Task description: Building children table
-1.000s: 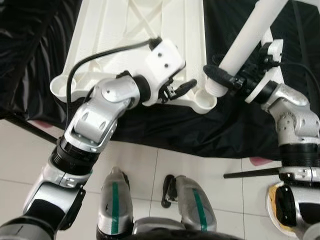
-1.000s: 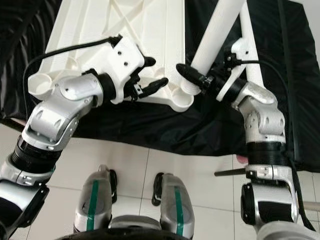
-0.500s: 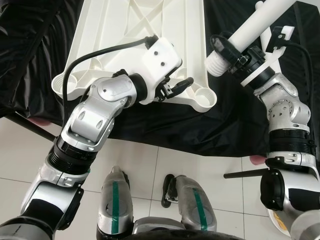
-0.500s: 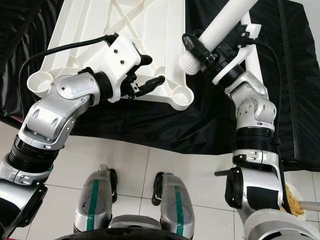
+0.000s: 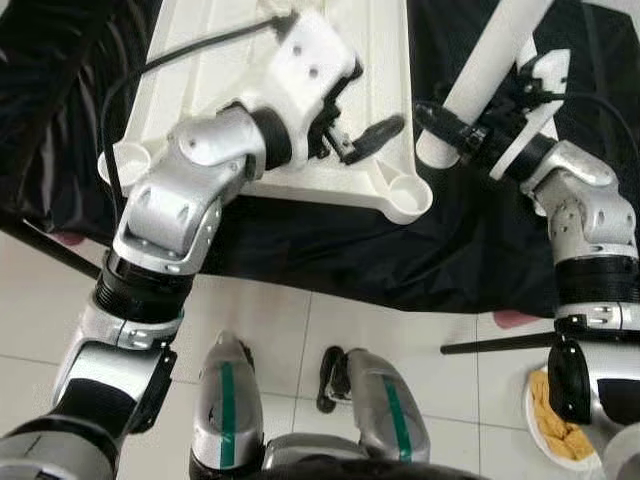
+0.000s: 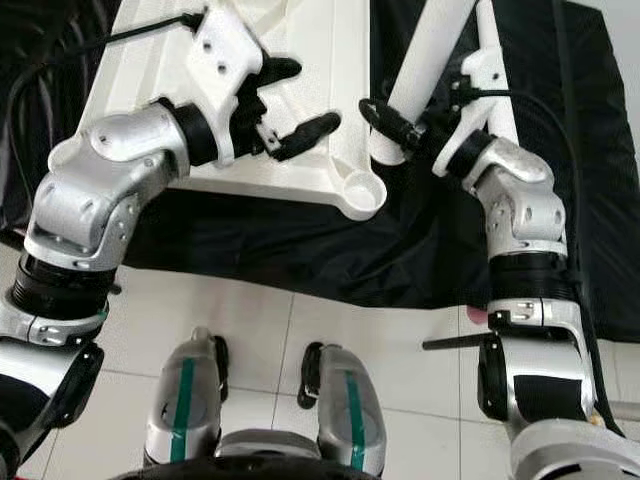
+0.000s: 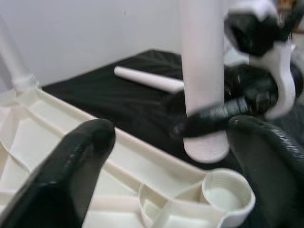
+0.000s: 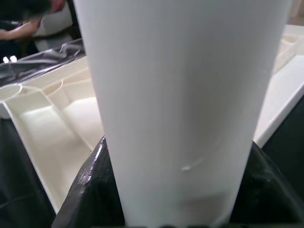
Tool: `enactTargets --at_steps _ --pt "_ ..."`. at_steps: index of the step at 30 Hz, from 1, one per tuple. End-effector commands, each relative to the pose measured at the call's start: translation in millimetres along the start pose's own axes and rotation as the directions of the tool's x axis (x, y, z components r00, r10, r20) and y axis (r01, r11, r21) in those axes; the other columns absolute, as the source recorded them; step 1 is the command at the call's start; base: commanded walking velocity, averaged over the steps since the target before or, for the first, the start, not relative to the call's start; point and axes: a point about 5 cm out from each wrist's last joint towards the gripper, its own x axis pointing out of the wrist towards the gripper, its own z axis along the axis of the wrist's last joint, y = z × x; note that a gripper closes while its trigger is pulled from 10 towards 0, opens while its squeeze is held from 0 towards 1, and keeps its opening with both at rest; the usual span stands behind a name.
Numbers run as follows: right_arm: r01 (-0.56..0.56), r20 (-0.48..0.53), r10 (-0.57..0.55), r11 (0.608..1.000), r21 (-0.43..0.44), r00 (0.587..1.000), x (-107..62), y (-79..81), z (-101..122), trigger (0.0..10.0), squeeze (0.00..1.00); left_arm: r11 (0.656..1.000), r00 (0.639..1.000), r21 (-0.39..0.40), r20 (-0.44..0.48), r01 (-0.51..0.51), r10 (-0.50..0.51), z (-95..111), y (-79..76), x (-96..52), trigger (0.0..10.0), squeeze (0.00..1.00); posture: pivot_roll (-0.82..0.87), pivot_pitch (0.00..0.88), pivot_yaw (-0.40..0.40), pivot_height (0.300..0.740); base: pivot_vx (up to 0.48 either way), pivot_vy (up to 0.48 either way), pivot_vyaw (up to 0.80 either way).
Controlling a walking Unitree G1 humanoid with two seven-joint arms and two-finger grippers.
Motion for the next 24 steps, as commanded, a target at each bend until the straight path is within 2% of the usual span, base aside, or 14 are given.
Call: enactTargets --at_steps 1,2,3,4,5,7,10,16,17,20,24 --pt "-0.017 0.0 0.017 0.999 -0.047 1.0 0.7 0.0 6 10.0 0.0 1.0 1.0 -0.011 0.012 0.014 -0.014 3 0.7 1.0 10.0 1.0 0.14 0.067 -0.123 0.74 0.0 0.0 0.0" --pt "-0.017 0.0 0.017 0.999 -0.047 1.0 0.7 0.0 6 10.0 0.0 1.0 1.0 -0.011 0.012 0.014 -0.014 3 0.7 1.0 10.0 1.0 0.14 0.067 -0.123 0.74 0.0 0.0 0.0" --pt "-0.054 0.001 0.054 0.997 -0.049 0.999 2.8 4.0 7 10.0 0.0 0.999 0.998 -0.045 0.056 0.022 -0.02 13 3.2 2.5 10.0 0.03 0.14 0.061 -0.125 0.74 0.0 0.0 0.0" --pt "-0.086 0.001 0.086 0.995 -0.049 0.996 4.3 7.2 7 10.0 0.0 0.996 0.995 -0.076 0.095 0.044 -0.037 20 3.6 3.2 10.0 0.0 0.14 0.06 -0.125 0.74 0.0 0.0 0.0" --pt "-0.086 0.001 0.086 0.995 -0.049 0.996 4.3 7.2 7 10.0 0.0 0.996 0.995 -0.076 0.095 0.044 -0.037 20 3.6 3.2 10.0 0.0 0.14 0.06 -0.125 0.74 0.0 0.0 0.0" --pt "-0.139 -0.004 0.139 0.989 -0.057 0.99 7.0 12.2 6 10.0 0.0 0.979 0.979 -0.161 0.178 0.126 -0.097 34 0.7 5.5 10.0 0.0 0.14 0.051 -0.114 0.74 0.0 0.0 0.0" --pt "-0.169 -0.007 0.169 0.983 -0.065 0.986 8.4 14.4 5 10.0 0.0 0.96 0.967 -0.212 0.214 0.183 -0.137 39 -1.1 8.1 10.0 0.0 0.14 0.044 -0.107 0.74 0.0 0.0 0.0" --pt "-0.21 -0.01 0.209 0.975 -0.078 0.978 8.3 16.5 7 10.0 0.0 0.951 0.962 -0.221 0.217 0.215 -0.167 42 0.0 13.3 10.0 0.0 0.13 0.027 -0.097 0.74 0.0 0.0 0.0" --pt "-0.236 -0.024 0.234 0.969 -0.079 0.972 7.7 17.6 6 10.0 0.0 0.933 0.945 -0.24 0.253 0.269 -0.207 49 -0.2 16.5 10.0 0.0 0.12 0.015 -0.09 0.74 0.0 0.0 0.0" --pt "-0.257 -0.035 0.255 0.963 -0.077 0.966 7.0 18.8 5 10.0 0.0 0.917 0.932 -0.249 0.268 0.312 -0.245 53 -1.9 18.7 10.0 0.0 0.12 0.012 -0.087 0.74 0.0 0.0 0.0" --pt "-0.292 -0.048 0.289 0.954 -0.073 0.956 6.1 22.0 3 10.0 0.0 0.919 0.932 -0.236 0.257 0.317 -0.256 53 -1.7 22.3 10.0 0.0 0.12 0.0 -0.08 0.74 0.0 0.0 0.0"
